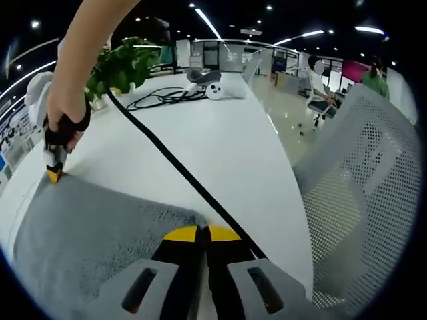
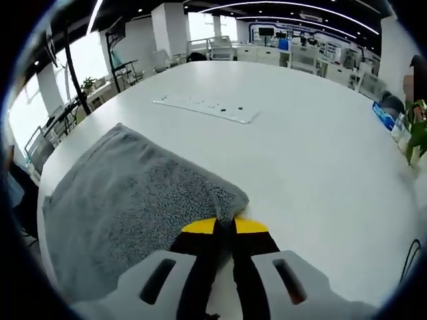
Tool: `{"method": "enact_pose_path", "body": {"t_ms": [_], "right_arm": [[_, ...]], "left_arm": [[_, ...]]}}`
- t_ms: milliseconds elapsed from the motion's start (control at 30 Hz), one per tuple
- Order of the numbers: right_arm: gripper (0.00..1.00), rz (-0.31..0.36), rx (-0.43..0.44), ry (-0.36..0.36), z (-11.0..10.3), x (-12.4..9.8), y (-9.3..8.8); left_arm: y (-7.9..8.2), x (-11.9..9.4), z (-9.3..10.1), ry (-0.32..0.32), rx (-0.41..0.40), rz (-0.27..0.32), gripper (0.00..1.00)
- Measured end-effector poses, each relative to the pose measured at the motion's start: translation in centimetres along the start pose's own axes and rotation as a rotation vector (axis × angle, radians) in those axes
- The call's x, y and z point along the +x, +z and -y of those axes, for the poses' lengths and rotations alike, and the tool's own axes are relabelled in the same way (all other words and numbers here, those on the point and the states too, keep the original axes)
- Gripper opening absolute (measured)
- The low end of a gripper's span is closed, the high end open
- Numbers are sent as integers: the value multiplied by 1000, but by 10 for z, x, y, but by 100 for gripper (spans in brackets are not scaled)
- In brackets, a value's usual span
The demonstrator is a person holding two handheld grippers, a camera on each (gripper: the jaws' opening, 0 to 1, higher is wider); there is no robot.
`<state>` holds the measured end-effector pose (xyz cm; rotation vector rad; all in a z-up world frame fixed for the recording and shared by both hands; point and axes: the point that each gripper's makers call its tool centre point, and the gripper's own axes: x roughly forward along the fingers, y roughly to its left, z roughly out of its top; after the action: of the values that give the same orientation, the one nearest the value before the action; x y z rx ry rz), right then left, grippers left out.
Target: Fold the towel on the table until its edges align and the towel forms a compact rectangular stack.
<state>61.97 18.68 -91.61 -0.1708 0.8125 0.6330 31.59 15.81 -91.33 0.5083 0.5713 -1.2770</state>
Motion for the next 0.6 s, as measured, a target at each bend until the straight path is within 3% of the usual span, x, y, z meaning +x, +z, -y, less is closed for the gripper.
{"method": "enact_pose_path", "body": {"t_ms": [200, 367, 600], "right_arm": [[14, -25, 39, -22, 3, 0, 2], [18, 58, 146, -27, 5, 1, 18], [13, 101, 221, -70, 18, 0, 23]], "left_arm": [[0, 0, 0, -14, 9, -6, 3], [0, 0, 0, -15, 14, -5, 3], [0, 0, 0, -21, 12, -1, 3]]}}
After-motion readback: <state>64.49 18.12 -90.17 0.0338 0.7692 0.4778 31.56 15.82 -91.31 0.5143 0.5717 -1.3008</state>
